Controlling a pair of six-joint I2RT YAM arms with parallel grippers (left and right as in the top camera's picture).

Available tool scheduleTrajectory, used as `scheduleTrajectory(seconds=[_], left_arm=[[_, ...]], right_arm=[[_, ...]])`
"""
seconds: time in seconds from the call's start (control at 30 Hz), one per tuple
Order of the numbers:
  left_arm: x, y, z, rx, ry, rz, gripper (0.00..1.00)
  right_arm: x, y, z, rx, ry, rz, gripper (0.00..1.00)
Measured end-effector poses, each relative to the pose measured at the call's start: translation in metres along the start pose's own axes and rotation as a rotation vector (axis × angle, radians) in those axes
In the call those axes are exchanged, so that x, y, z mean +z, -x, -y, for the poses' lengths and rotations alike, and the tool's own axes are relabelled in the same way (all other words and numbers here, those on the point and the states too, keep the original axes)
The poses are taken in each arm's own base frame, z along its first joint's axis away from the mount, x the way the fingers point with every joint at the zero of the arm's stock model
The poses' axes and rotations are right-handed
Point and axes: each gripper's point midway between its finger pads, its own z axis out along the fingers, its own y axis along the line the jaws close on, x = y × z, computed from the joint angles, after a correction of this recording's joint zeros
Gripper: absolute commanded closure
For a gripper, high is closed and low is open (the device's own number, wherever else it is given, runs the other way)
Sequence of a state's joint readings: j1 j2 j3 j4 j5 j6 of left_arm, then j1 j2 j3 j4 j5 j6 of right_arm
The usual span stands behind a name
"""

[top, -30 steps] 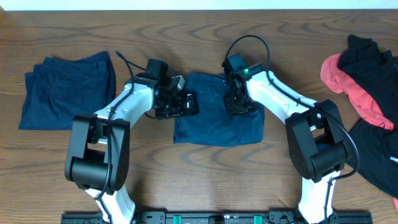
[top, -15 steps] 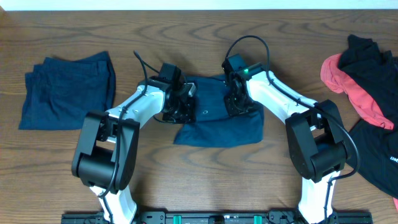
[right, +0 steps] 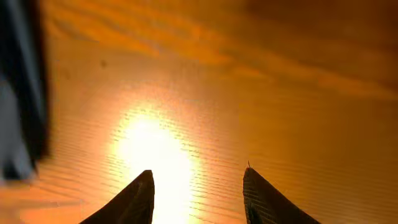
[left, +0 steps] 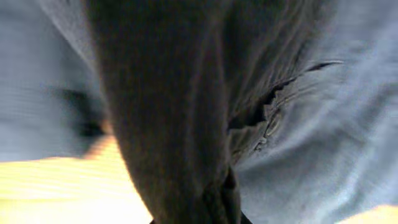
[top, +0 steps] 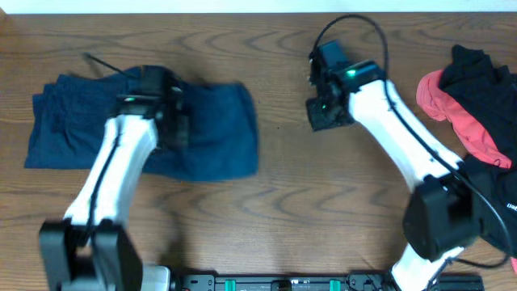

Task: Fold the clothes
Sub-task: 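Carry the folded shorts left with the left gripper onto the navy stack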

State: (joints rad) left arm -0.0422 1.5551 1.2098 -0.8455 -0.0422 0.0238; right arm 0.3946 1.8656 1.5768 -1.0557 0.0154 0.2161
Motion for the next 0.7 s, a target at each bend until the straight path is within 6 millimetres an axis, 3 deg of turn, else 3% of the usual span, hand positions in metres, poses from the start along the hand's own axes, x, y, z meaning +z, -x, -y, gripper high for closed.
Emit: scheduleTrajectory(seconds=[0.2, 0.33, 0.53, 0.7], left_arm=[[-0.056, 0.034, -0.064, 0.006, 0.237, 0.235, 0.94], [-0.077, 0.050, -0.097, 0.027, 0.357, 0.322, 0.93], [-0.084, 0.061, -0.125, 0.068, 0.442, 0.354, 0.92], [-0.075, 0.059, -0.145, 0.054, 0.470, 0.322, 0.93]], right_arm=[[-0.006, -0.004, 0.005, 0.010, -0.007, -0.011, 0.55], [-0.006, -0.004, 0.006, 0.011, -0.008, -0.011, 0.55], [-0.006, -0.005, 0.006, 0.011, -0.009, -0.016, 0.55], [-0.006, -0.005, 0.006, 0.010, -0.009, -0.017, 0.55]])
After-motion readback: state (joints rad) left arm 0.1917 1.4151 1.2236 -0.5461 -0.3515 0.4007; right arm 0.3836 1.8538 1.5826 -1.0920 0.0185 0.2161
